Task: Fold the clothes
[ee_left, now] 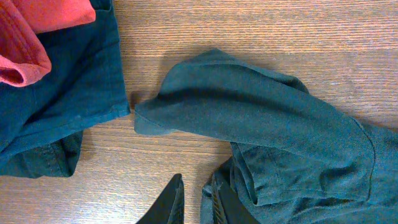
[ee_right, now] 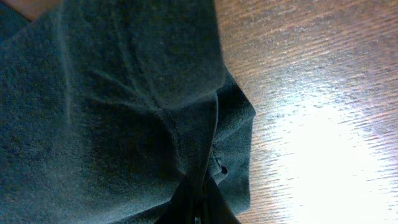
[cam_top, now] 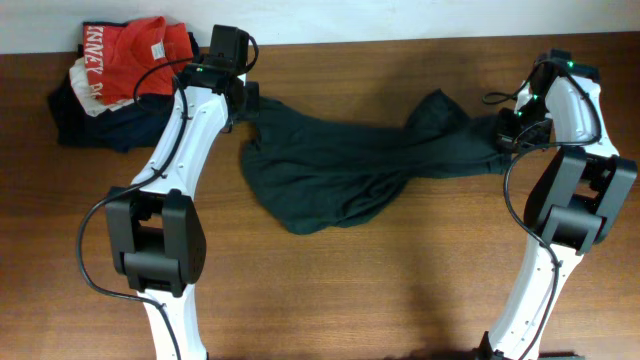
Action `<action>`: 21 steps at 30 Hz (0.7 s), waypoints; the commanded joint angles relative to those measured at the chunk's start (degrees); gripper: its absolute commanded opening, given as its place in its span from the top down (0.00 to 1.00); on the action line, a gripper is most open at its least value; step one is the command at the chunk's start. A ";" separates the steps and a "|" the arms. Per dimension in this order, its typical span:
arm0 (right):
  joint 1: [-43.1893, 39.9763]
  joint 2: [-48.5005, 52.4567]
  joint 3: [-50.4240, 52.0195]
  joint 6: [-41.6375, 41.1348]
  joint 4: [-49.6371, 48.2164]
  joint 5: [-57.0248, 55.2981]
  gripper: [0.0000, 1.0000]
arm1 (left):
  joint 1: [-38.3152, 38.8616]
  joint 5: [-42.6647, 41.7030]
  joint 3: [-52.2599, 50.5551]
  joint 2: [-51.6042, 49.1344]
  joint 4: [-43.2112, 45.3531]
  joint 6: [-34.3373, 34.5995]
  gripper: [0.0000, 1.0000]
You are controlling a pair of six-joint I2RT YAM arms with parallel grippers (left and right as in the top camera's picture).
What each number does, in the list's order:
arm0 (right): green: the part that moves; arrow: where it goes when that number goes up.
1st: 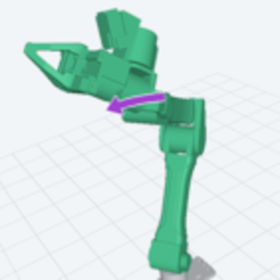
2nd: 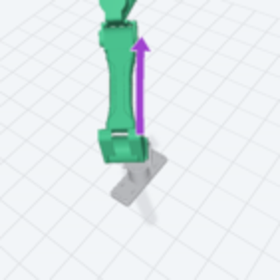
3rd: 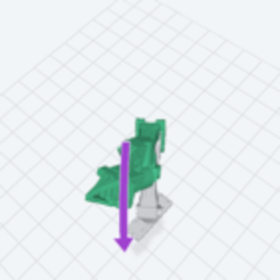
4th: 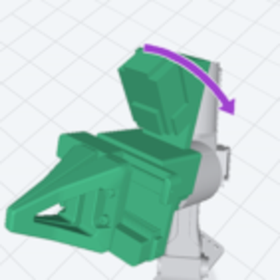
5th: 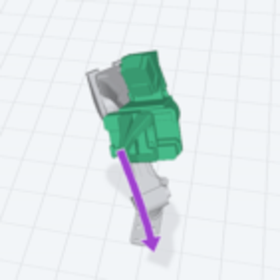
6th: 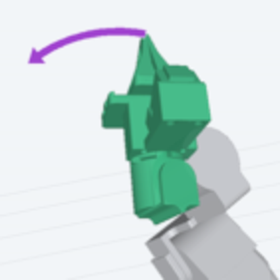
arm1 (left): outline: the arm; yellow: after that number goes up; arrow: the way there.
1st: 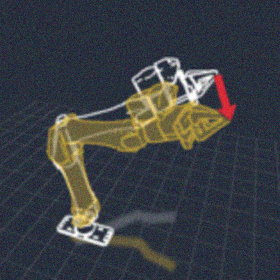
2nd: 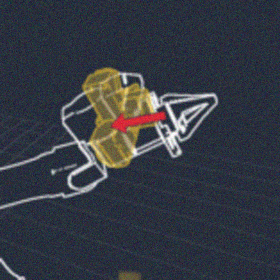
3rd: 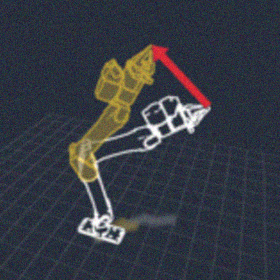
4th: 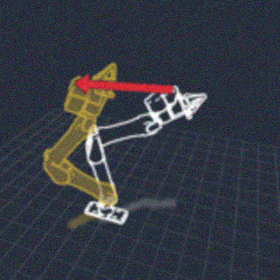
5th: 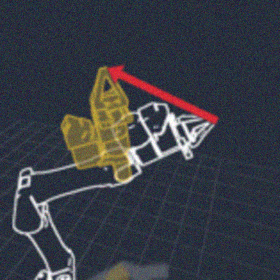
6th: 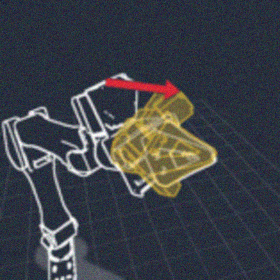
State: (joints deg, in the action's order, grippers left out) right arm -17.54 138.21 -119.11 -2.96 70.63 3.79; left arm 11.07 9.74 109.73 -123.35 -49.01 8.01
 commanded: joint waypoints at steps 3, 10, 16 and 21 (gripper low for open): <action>-0.50 1.11 -1.07 -0.48 2.12 -3.23 0.96 | -0.37 0.61 -0.20 0.02 -0.11 0.11 0.84; -1.99 1.11 -19.26 -2.03 20.59 -3.21 0.96 | -0.35 0.15 -0.17 0.11 -4.46 0.09 0.84; -1.99 -0.61 -25.66 -5.05 26.73 -2.32 0.96 | -0.35 -10.16 -0.20 -0.04 -11.43 -0.48 0.42; -1.99 -4.39 -25.66 -5.01 26.73 9.40 0.96 | -0.35 -17.94 -0.20 -4.79 -9.97 -4.94 0.25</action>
State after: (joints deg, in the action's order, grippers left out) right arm -19.16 139.20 -143.70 -7.44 97.08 7.73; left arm 11.07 -4.47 109.71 -124.09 -60.20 5.08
